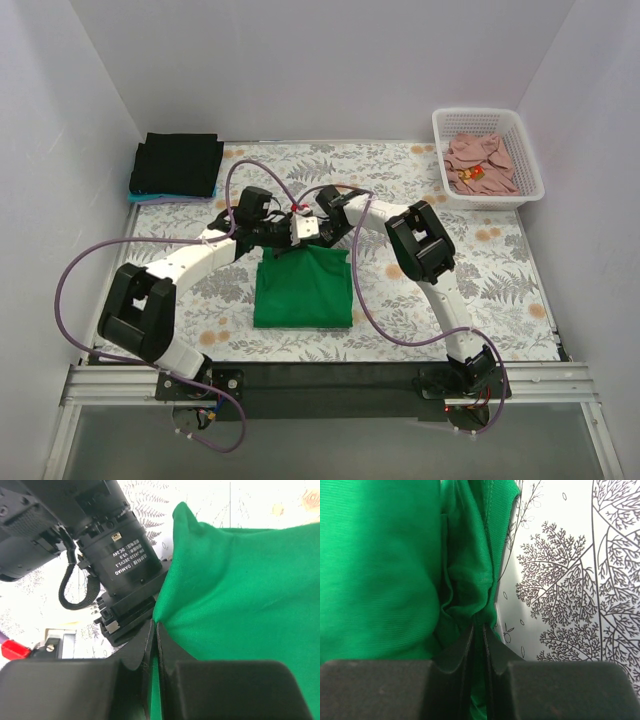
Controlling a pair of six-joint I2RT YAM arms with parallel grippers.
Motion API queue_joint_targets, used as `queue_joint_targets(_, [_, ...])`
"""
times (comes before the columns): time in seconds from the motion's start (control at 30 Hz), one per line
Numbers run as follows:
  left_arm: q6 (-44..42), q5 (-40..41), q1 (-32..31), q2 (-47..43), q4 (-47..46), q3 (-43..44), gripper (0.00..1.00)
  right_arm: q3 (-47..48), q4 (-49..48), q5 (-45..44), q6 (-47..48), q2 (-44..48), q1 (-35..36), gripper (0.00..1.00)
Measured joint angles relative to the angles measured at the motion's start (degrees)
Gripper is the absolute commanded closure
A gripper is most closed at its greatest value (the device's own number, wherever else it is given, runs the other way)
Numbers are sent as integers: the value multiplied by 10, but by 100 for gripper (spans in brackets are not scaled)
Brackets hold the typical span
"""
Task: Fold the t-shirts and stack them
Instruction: Fold the tshirt
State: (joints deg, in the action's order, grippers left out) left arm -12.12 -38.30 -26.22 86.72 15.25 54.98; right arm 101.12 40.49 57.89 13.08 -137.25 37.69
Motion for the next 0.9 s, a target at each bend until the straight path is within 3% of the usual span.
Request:
queue_joint_targets(0.13, [-9, 2, 1, 12, -4, -3, 100, 1, 1, -6, 0, 1, 0, 80])
queue_joint_targets(0.33, [-11, 12, 2, 17, -22, -24, 100, 41, 17, -91, -5, 16, -7, 59])
queue_joint_targets(0.37, [-10, 16, 2, 19, -24, -25, 96, 51, 18, -116, -3, 20, -10, 53])
queue_joint_targets(0.43, [-10, 25, 2, 26, -29, -25, 78, 71, 16, -163, 3, 28, -21, 49])
queue_joint_targets(0.47, [-8, 31, 2, 30, -31, -24, 73, 81, 15, -183, 6, 33, -28, 47])
queue_joint_targets(0.53, [5, 43, 5, 39, -27, -19, 59, 98, 14, -219, 9, 45, -45, 47])
queue_joint_targets(0.6, [21, 49, 12, 46, -14, -3, 53, 107, 14, -245, 10, 63, -66, 47])
queue_joint_targets(0.77, [115, 37, 57, 21, 23, 52, 51, 93, 13, -260, 19, 136, -123, 51])
queue_joint_targets(0.9, [255, -13, 92, -40, 56, 53, 48, -4, 7, -195, 10, 245, -152, 53])
